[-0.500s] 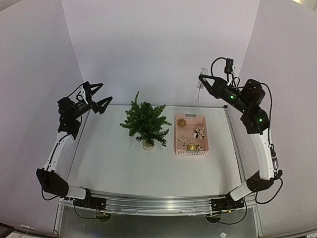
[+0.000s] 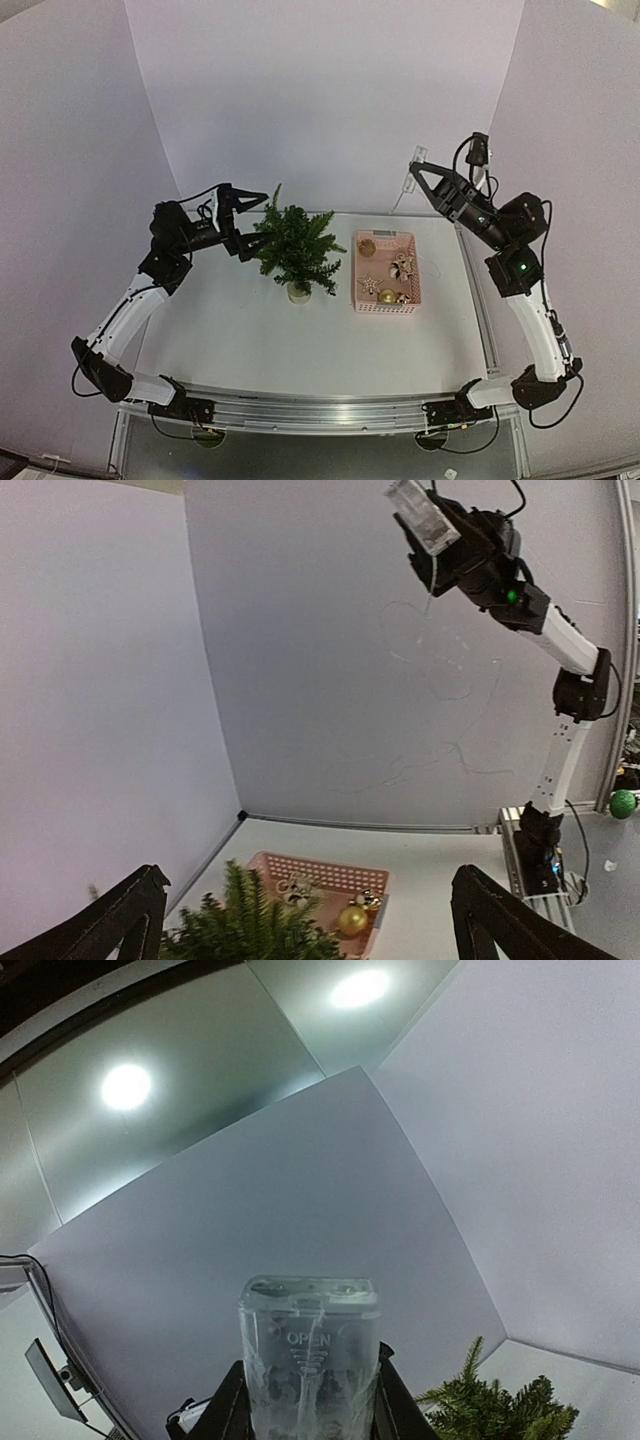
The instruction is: Decorate the small christmas tree
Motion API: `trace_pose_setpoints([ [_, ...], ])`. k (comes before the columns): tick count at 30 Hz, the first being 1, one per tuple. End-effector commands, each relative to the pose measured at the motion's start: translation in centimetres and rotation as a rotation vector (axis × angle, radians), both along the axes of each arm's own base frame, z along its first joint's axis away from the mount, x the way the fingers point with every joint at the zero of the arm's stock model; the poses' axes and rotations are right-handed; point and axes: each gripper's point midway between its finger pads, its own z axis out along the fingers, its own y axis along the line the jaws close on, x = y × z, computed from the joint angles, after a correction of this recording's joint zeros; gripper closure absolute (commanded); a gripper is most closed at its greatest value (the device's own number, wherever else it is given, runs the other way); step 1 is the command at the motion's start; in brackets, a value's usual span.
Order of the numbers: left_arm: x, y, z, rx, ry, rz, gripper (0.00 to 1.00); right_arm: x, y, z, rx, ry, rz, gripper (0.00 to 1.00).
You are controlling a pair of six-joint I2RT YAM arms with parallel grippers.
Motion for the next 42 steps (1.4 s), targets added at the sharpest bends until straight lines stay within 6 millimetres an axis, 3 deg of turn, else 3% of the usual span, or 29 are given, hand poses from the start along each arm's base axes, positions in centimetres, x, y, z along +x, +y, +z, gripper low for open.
trace_pose_setpoints([
  [1, -2.3, -3.3, 0.6, -0.002, 0.054, -0.064, 0.00, -0.7, 3.1, -1.2, 0.030, 0.001, 0.066, 0.90],
  [5, -4.4, -7.4, -0.6, 0.013, 0.147, -0.154, 0.02, -1.6, 5.6, -2.5, 0.009, 0.003, 0.071, 0.90],
  [9, -4.5, -9.9, -1.4, -0.019, 0.336, -0.218, 0.03, -2.1, 7.0, -3.6, -0.011, 0.004, 0.063, 0.90],
  [12, -4.0, -10.1, -0.8, -0.062, 0.362, -0.217, 0.04, -3.0, 8.1, -4.4, -0.039, 0.029, 0.142, 0.89],
  [16, -5.5, -9.7, -0.4, -0.055, 0.327, -0.272, 0.06, -3.6, 9.5, -7.8, -0.164, 0.116, 0.228, 0.89],
  [22, -7.9, -9.3, -1.8, 0.014, 0.380, -0.391, 0.10, -4.2, 11.3, -11.5, -0.256, 0.176, 0.333, 0.89],
  [30, -5.0, -10.6, -4.0, 0.059, 0.606, -0.271, 0.21, -4.0, 13.8, -12.9, -0.296, 0.185, 0.410, 0.89],
  [35, -4.5, -10.8, -5.0, 0.087, 0.628, -0.246, 0.29, -2.9, 14.3, -13.2, -0.303, 0.172, 0.372, 0.90],
  [42, -3.1, -11.3, -8.6, 0.181, 0.676, -0.171, 0.34, -2.4, 14.9, -13.3, -0.306, 0.170, 0.376, 0.91],
])
